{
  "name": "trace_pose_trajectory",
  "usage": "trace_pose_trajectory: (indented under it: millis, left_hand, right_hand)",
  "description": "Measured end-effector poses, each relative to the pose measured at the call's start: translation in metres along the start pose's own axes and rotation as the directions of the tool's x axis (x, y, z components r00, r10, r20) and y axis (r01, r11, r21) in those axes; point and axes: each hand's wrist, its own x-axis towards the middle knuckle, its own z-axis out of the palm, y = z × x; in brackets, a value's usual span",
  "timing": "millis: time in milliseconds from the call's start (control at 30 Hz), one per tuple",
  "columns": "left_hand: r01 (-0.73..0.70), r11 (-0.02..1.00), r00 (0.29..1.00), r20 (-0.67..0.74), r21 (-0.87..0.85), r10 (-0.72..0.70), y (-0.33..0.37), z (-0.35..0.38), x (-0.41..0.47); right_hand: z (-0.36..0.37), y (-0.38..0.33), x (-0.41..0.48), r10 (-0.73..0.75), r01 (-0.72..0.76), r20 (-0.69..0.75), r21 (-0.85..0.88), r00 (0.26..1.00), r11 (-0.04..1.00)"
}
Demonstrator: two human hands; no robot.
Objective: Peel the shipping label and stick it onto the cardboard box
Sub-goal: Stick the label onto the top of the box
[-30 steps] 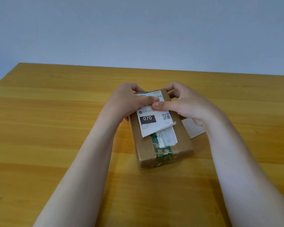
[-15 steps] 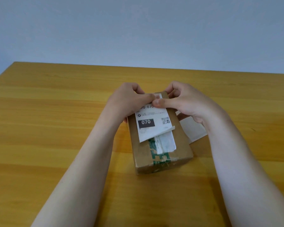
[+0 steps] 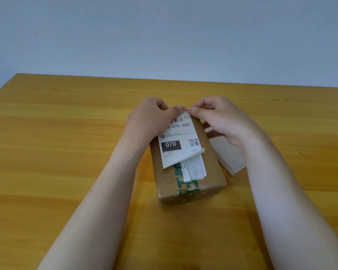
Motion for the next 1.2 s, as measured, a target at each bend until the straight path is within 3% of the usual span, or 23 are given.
trace_pose_trajectory:
  millis: [100,167,267,367,567,1200]
  left_hand:
    - [0.039,0.996,0.992,-0.125,0.082,-0.028,-0.005,-0.008,0.004]
    - [0.073,0.994,0.986,-0.159,0.082,-0.059,-0.008,-0.017,0.003]
    - [0.091,0.995,0.995,-0.029,-0.039,-0.092,-0.003,-0.028,-0.005]
    - [0.063,0.997,0.991,0.119,-0.042,-0.058,0.006,-0.033,-0.014]
    - [-0.017,0.998,0.971,0.236,-0.054,0.029,0.001,-0.032,-0.012]
    - [-0.003,1.0,0.989,0.146,-0.016,0.005,0.005,-0.02,-0.013]
  right_hand:
    - [0.0,-0.006,-0.002,-0.043,0.044,-0.023,0.058,0.999,0.997]
    - [-0.002,-0.013,-0.008,-0.055,0.055,0.031,-0.02,0.998,0.998]
    - [-0.004,-0.017,-0.014,-0.037,0.055,0.124,-0.145,0.992,0.988]
    - [-0.005,-0.02,-0.017,-0.015,0.043,0.169,-0.164,0.985,0.986]
    - [-0.006,-0.015,-0.016,-0.002,0.034,0.171,-0.182,0.985,0.983]
    - [-0.005,-0.011,-0.012,0.036,-0.035,-0.004,-0.282,0.999,0.959]
